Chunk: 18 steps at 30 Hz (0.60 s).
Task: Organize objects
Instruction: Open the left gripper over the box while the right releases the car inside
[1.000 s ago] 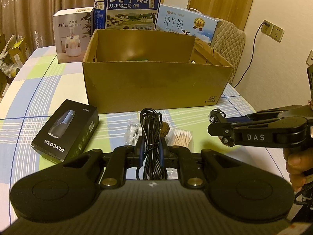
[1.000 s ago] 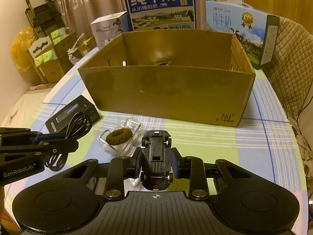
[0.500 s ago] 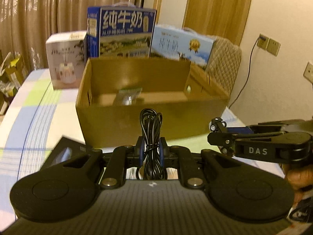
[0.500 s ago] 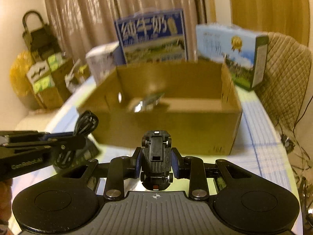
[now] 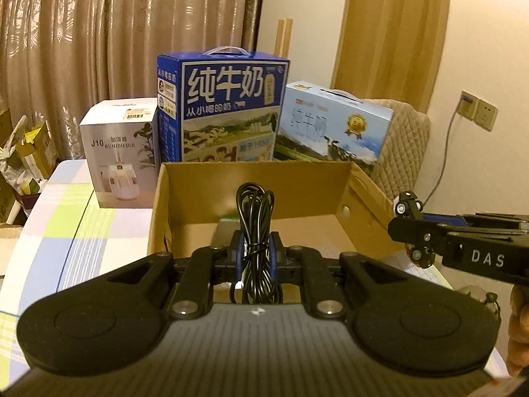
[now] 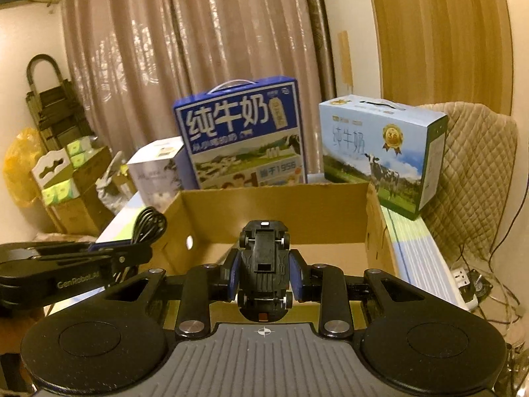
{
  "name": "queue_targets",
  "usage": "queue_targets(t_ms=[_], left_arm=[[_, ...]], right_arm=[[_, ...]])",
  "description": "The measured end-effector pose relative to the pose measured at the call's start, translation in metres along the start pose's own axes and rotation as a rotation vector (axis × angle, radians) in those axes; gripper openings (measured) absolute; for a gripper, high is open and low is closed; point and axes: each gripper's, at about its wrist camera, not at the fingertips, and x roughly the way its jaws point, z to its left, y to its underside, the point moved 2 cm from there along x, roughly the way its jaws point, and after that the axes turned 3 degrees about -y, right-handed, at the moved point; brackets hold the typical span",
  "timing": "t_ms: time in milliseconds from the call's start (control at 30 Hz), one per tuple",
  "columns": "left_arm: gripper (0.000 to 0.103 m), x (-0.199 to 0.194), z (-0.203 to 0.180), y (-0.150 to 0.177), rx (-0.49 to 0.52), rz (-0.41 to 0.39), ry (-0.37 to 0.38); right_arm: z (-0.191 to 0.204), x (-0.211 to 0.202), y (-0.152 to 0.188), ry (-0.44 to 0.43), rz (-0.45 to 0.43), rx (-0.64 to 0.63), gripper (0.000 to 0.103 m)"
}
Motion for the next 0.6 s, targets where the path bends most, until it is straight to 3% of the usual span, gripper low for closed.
queue_targets(t_ms=[233,533,600], left_arm=[[0.011,0.031,0.013,-0.016,-0.036,0.001,-0.025],[0.012,0.056,0.018,-0.017,-0.058,0.011,-0.022],[0.032,0.06,0.02,-0.019,-0.067,-0.006,-0.036]], right_arm=[[-0.014,0.039,-0.012,0.021,0.021,0.03,0.027],[-0.018,0.058,-0.009,0.017,0.044,0.046,0.028],[-0.018,0.059,-0.008,0.013,0.049,0.05,0.028]])
